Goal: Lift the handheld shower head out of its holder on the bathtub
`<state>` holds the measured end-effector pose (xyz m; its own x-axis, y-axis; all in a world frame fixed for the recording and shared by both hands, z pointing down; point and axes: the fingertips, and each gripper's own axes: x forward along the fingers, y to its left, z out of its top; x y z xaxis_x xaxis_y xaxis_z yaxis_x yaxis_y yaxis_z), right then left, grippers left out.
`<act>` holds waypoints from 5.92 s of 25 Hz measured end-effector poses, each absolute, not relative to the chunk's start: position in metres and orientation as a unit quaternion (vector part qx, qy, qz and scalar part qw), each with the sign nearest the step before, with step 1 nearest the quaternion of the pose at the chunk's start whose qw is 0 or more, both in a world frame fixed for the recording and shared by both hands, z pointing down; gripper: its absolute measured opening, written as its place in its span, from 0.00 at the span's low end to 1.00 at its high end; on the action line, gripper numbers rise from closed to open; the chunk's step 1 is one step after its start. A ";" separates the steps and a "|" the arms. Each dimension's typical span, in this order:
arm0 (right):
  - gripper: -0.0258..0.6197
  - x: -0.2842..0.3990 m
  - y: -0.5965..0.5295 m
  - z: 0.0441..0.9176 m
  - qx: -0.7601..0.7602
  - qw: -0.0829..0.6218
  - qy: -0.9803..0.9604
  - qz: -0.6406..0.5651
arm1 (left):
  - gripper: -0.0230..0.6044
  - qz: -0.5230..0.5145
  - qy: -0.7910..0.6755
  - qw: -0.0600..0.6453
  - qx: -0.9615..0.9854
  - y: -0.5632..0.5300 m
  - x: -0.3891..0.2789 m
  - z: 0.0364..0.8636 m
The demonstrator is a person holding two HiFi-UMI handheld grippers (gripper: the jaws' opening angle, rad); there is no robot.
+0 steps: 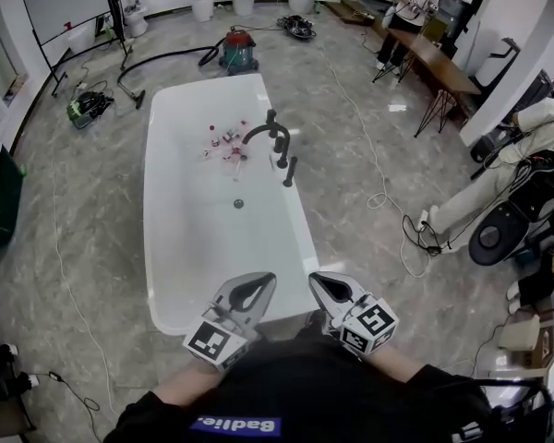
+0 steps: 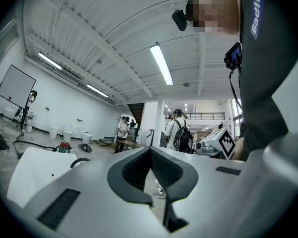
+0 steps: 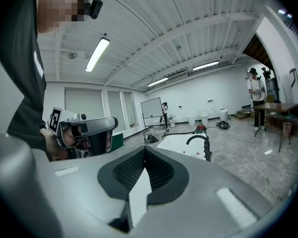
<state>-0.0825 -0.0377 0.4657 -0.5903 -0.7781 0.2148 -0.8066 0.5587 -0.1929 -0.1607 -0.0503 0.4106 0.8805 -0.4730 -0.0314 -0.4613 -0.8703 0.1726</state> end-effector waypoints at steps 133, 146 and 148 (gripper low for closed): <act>0.04 0.313 -0.148 0.720 0.515 0.156 -0.758 0.368 | 0.40 0.316 -0.418 0.124 0.842 -0.598 0.121 0.904; 0.04 0.328 -0.141 0.730 0.519 0.158 -0.747 0.384 | 0.25 0.363 -0.435 0.162 0.808 -0.595 0.119 0.919; 0.04 0.327 -0.141 0.724 0.520 0.153 -0.749 0.380 | 0.25 0.358 -0.437 0.167 0.808 -0.588 0.116 0.910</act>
